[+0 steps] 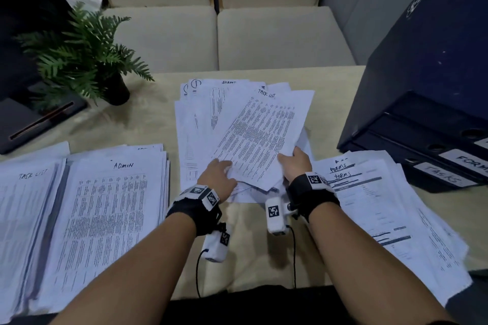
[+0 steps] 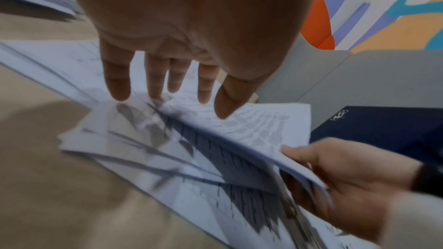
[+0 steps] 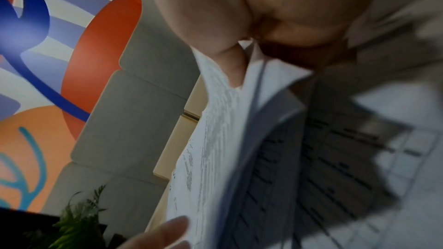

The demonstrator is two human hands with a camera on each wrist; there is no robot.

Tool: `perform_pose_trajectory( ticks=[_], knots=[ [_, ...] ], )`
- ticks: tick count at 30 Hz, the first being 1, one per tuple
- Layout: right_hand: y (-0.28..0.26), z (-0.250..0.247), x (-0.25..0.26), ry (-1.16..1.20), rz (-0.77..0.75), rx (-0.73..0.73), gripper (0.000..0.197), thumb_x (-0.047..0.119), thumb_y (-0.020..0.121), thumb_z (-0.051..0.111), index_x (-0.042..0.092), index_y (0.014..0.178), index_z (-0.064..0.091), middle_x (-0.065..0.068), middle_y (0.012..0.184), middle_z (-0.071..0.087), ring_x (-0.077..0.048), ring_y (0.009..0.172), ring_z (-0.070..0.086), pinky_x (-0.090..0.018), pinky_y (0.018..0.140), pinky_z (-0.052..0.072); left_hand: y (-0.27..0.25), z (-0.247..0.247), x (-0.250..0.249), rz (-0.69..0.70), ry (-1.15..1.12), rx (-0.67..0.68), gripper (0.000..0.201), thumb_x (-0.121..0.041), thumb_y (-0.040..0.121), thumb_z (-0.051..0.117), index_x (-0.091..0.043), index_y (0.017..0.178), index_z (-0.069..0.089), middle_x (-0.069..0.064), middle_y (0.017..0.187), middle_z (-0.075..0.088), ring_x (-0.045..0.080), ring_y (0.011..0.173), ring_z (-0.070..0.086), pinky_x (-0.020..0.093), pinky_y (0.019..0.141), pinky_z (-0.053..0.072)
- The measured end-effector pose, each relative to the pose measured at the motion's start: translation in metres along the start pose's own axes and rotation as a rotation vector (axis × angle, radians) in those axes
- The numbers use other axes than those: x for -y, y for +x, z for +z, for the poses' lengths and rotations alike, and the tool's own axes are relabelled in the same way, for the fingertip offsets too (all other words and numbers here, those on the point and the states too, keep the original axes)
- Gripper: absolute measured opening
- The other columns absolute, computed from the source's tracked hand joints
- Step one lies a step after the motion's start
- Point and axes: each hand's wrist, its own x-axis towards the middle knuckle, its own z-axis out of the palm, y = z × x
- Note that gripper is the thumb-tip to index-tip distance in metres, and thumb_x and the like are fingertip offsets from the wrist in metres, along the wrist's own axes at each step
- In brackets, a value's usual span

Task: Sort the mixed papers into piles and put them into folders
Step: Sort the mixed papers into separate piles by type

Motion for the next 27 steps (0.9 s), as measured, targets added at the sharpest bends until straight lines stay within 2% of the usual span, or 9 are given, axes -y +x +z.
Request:
perform_pose_trajectory(
  ticks=[3,7,11,15,18,20,23,25,27],
  knots=[
    [-0.008,-0.01,-0.006,0.09,-0.079,0.009,0.025,0.009,0.092,0.054,0.015,0.114,0.066,0.0,0.107,0.068,-0.021,0.097,0.063,-0.029,0.086,0.05,-0.006,-0.012,0.009,-0.002,-0.218,-0.123,0.062,-0.012,0.087,0.059,-0.013,0.144,0.036,0.008,0.149,0.034,0.022,0.134,0.037,0.028,0.106,0.029],
    [-0.026,-0.02,-0.022,0.243,-0.067,0.079,0.02,0.01,0.088,0.059,0.025,0.096,0.07,0.002,0.103,0.074,-0.023,0.098,0.069,-0.046,0.092,0.053,-0.017,-0.029,0.029,-0.065,-0.371,-0.23,0.065,-0.018,0.091,0.056,-0.017,0.148,0.026,0.009,0.146,0.039,0.026,0.128,0.044,0.035,0.106,0.034],
    [-0.064,-0.015,-0.028,0.188,-0.136,0.185,0.021,0.008,0.091,0.058,0.022,0.102,0.069,0.0,0.107,0.073,-0.021,0.1,0.069,-0.043,0.094,0.052,-0.032,-0.043,0.055,-0.09,-0.474,-0.214,0.058,-0.016,0.093,0.052,-0.022,0.146,0.029,0.005,0.124,0.056,0.025,0.112,0.056,0.031,0.096,0.041],
    [-0.105,0.006,-0.036,0.161,-0.132,0.218,0.02,0.007,0.094,0.056,0.02,0.104,0.067,0.001,0.106,0.072,-0.015,0.096,0.069,-0.034,0.087,0.054,-0.057,-0.053,0.088,-0.022,-0.486,-0.218,0.027,-0.004,0.091,0.051,-0.011,0.116,0.056,0.006,0.101,0.068,0.023,0.088,0.063,0.024,0.073,0.044],
    [-0.124,0.027,-0.048,0.191,-0.101,0.219,0.021,0.009,0.091,0.061,0.014,0.11,0.069,-0.002,0.106,0.073,-0.022,0.098,0.07,-0.046,0.094,0.052,-0.075,-0.058,0.121,-0.006,-0.449,-0.196,0.016,-0.005,0.09,0.053,-0.016,0.102,0.056,-0.001,0.078,0.065,0.023,0.072,0.06,0.034,0.072,0.052],
    [-0.138,0.046,-0.053,0.209,-0.079,0.212,0.018,0.009,0.091,0.063,0.014,0.106,0.07,-0.003,0.104,0.074,-0.024,0.098,0.07,-0.048,0.095,0.051,-0.089,-0.064,0.146,-0.004,-0.481,-0.162,0.019,-0.004,0.09,0.053,-0.017,0.103,0.057,-0.004,0.066,0.06,0.019,0.061,0.057,0.035,0.069,0.052],
    [-0.154,0.073,-0.06,0.14,-0.075,0.19,0.015,0.012,0.089,0.065,0.021,0.099,0.072,0.0,0.102,0.075,-0.023,0.095,0.071,-0.049,0.095,0.052,-0.108,-0.069,0.177,-0.03,-0.522,-0.146,0.021,-0.003,0.089,0.057,-0.02,0.102,0.059,0.004,0.077,0.067,0.016,0.064,0.062,0.027,0.063,0.05],
    [-0.164,0.089,-0.069,0.105,-0.07,0.156,0.014,0.016,0.087,0.067,0.027,0.093,0.073,0.003,0.1,0.075,-0.022,0.094,0.071,-0.048,0.094,0.052,-0.118,-0.073,0.197,-0.062,-0.583,-0.155,0.015,-0.005,0.088,0.063,-0.018,0.095,0.059,0.018,0.08,0.068,0.02,0.067,0.063,0.028,0.066,0.052],
    [-0.177,0.103,-0.075,0.083,-0.067,0.127,0.014,0.016,0.086,0.067,0.029,0.087,0.072,0.004,0.098,0.075,-0.021,0.093,0.07,-0.046,0.093,0.053,-0.125,-0.074,0.214,-0.097,-0.576,-0.185,0.021,-0.012,0.088,0.066,-0.01,0.107,0.058,0.018,0.084,0.06,0.027,0.077,0.062,0.032,0.077,0.049]
  ],
)
